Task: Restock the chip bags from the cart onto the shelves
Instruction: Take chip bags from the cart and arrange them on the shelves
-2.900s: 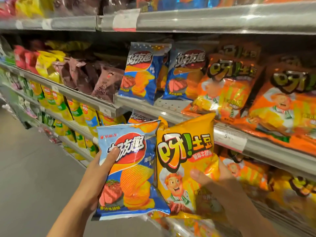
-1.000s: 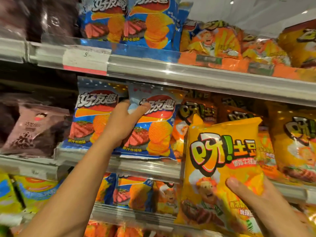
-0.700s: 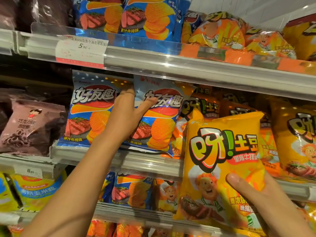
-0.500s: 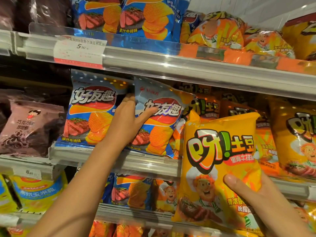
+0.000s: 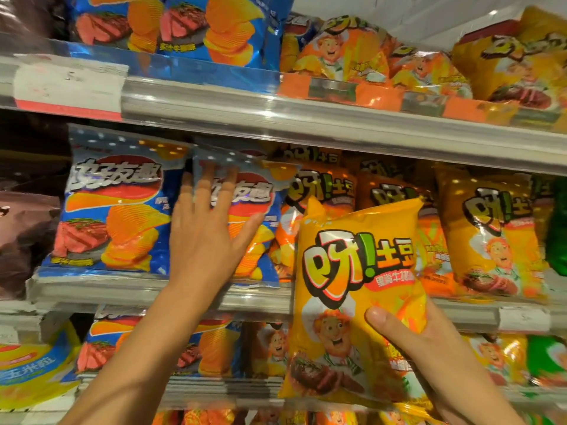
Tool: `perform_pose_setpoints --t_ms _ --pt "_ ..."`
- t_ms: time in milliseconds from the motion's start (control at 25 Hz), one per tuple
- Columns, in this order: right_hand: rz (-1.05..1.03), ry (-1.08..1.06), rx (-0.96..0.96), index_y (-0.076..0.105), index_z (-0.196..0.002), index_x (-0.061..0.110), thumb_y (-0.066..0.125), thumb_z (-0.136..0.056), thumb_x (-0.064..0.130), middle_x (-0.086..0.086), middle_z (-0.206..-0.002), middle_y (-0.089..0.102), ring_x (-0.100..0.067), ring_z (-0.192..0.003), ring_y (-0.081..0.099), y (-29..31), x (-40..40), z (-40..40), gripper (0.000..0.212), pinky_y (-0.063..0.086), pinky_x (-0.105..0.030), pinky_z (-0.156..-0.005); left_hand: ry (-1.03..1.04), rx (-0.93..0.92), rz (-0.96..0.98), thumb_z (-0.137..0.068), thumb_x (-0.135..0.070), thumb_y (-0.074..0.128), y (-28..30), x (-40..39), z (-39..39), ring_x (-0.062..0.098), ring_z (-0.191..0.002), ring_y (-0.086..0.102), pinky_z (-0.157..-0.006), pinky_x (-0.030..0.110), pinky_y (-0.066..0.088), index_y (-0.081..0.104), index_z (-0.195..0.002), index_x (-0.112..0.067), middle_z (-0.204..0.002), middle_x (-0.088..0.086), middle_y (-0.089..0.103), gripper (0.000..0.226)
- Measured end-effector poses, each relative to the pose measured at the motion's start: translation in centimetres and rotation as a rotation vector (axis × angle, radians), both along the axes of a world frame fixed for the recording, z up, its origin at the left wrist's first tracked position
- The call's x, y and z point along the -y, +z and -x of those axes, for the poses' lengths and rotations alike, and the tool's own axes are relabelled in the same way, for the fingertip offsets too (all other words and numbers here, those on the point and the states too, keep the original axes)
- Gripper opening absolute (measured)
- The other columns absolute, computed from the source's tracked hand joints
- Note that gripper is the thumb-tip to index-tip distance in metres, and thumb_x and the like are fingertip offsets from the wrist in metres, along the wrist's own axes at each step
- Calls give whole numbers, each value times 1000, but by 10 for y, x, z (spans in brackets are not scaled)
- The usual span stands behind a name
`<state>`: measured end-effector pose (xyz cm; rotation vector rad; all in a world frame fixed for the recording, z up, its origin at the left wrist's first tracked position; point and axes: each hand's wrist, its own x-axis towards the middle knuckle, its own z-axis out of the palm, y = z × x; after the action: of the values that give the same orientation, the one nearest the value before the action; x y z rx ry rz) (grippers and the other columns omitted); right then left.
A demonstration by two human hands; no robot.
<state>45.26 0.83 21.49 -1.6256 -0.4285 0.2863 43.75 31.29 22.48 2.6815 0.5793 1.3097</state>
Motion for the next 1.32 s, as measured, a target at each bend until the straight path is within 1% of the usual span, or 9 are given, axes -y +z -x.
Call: perform_pose_setpoints --t_ms 120,320,480,560,720,880,1080,1200,1320 --pt "-19 -3 1 67 -115 49 87 -58 63 9 -117 77 -9 -109 72 -7 13 -1 62 50 -41 -100 1 74 37 -93 -71 32 -12 4 0 48 -141 32 -110 59 36 33 -153 -19 -157 19 32 79" --pt "-25 -11 -14 70 -111 46 85 -59 58 7 -117 77 -11 -109 73 -13 27 1 55 50 -41 -99 54 92 50 -95 -65 43 -2 8 -2 49 -139 31 -107 61 36 36 -152 -16 -157 24 30 76" --pt "-61 5 -6 71 -113 42 86 -57 54 5 -116 78 -12 -108 74 -15 30 5 59 50 -37 -93 -10 234 -76 -97 -56 47 -4 16 2 45 -147 21 -117 61 19 43 -148 -16 -158 21 29 65" --pt "-64 7 -1 72 -112 42 87 -56 54 5 -115 78 -11 -106 74 -16 32 6 60 49 -34 -90 -79 175 -153 -96 -60 42 -13 18 2 40 -150 15 -120 60 13 38 -153 -23 -159 15 28 67" --pt "-50 20 -5 70 -113 45 86 -55 56 7 -115 78 -9 -105 74 -19 36 4 61 48 -35 -91 8 -17 -169 -95 -66 31 -19 19 -6 36 -154 8 -121 61 6 24 -158 -29 -163 12 25 74" --pt "-53 23 -7 70 -111 46 89 -60 55 7 -114 78 -8 -105 74 -16 35 3 55 48 -36 -94 9 -37 -171 -95 -72 23 -18 19 -5 35 -155 6 -121 63 5 21 -159 -29 -165 11 21 78" --pt "-56 28 -13 73 -111 39 85 -60 56 5 -114 78 -11 -106 74 -11 44 -3 55 50 -33 -91 -169 89 -191 -98 -65 32 -19 53 0 32 -156 1 -121 64 2 25 -159 -25 -167 7 17 73" --pt "-79 -14 -3 70 -118 35 86 -65 51 8 -114 78 -8 -106 73 -9 64 -12 58 57 -19 -80 -345 112 -192 -101 -55 36 -21 97 -13 28 -156 0 -124 56 1 30 -157 -23 -167 5 17 65" --pt "-95 -68 -4 66 -122 35 90 -66 48 9 -113 78 -6 -105 73 -6 98 -24 63 57 -14 -75 -476 114 -152 -99 -43 40 -20 146 -33 28 -156 2 -125 52 3 39 -154 -20 -166 7 22 59"
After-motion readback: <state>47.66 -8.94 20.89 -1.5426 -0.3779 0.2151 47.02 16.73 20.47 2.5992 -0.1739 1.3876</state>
